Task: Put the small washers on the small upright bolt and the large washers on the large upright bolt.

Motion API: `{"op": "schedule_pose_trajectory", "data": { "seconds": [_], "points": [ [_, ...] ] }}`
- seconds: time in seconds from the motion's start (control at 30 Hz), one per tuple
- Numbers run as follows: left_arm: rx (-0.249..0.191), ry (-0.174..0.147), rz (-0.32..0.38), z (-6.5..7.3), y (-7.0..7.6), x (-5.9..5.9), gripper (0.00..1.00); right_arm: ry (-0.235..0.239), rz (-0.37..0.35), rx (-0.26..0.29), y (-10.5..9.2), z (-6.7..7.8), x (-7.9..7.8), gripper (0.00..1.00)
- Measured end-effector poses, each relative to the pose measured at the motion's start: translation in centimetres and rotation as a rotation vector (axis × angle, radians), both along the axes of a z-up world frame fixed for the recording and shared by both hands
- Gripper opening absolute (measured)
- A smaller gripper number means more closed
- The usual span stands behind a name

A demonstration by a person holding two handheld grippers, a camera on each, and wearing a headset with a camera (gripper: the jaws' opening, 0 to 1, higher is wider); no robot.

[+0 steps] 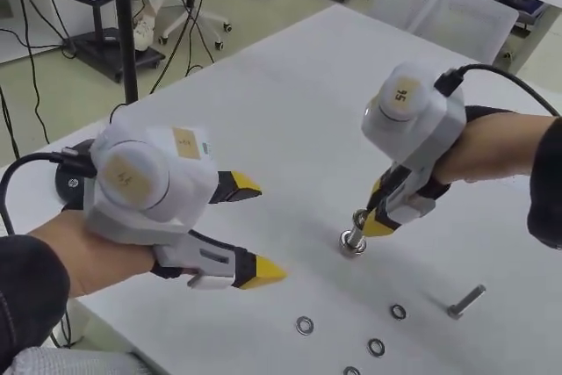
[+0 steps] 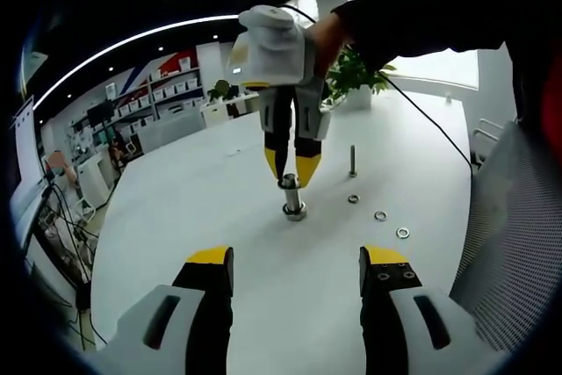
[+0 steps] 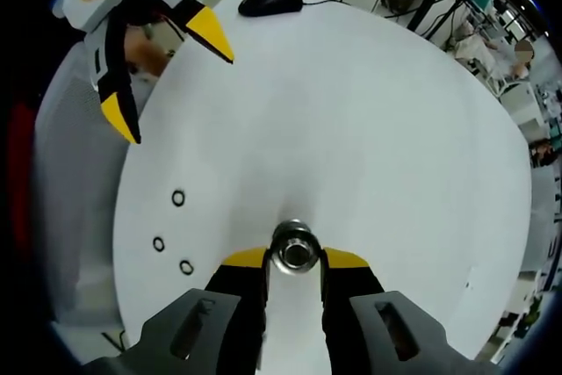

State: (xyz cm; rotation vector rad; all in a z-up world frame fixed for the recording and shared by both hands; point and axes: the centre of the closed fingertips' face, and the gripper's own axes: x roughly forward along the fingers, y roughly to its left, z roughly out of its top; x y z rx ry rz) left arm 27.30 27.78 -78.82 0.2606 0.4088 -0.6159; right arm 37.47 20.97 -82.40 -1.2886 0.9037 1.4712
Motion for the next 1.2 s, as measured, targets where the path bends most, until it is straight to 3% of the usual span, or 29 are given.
{"op": "schedule_pose_trajectory", "data": {
  "seconds": [0.57,1.2],
  "points": [
    [-0.009,-0.002,-0.003,0.0,0.7,0.1,0.57,0.017,-0.004,-0.033,0.8,-1.9,-0.3,0.24],
    [-0.026,0.001,-0.008,-0.3,0.0,0.0,0.57,0.037,-0.023,-0.042,0.2,-3.5,-0.4,0.24]
  ]
}}
